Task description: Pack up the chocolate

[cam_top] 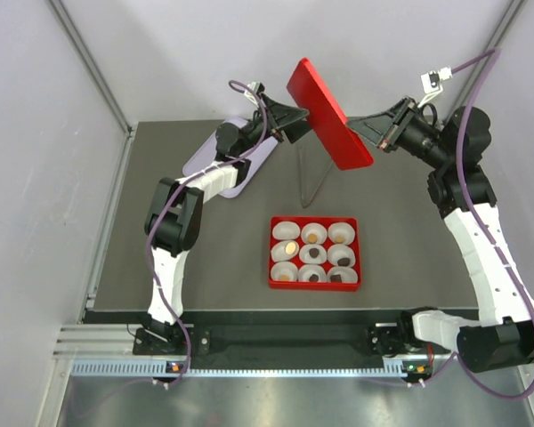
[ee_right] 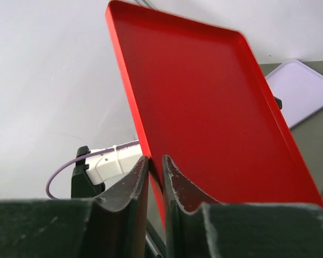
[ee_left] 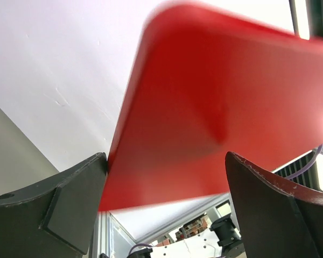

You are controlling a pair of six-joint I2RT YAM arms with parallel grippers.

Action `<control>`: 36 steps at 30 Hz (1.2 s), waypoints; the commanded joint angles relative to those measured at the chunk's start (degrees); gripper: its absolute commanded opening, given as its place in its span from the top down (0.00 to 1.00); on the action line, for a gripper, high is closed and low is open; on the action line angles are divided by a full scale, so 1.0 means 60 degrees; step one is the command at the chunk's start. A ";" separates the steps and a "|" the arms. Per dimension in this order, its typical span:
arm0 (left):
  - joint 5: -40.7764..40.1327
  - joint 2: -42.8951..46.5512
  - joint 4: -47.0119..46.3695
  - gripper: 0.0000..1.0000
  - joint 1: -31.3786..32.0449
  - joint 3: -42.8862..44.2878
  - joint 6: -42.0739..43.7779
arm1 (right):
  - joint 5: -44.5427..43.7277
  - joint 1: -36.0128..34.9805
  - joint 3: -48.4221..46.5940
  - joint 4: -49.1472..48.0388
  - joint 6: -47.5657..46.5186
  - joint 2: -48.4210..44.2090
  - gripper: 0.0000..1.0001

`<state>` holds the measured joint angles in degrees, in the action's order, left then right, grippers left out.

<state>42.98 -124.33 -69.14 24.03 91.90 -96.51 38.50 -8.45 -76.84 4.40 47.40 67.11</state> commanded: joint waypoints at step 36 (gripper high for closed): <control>0.0351 -0.0122 -0.4677 0.04 0.0038 -0.0302 0.0162 | 0.0468 0.0192 0.1308 -0.5978 0.3950 0.1060 1.00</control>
<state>44.66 -126.15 -70.22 24.25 87.74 -96.01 42.74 -8.32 -65.39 -25.82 69.14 72.71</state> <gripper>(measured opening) 0.957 0.011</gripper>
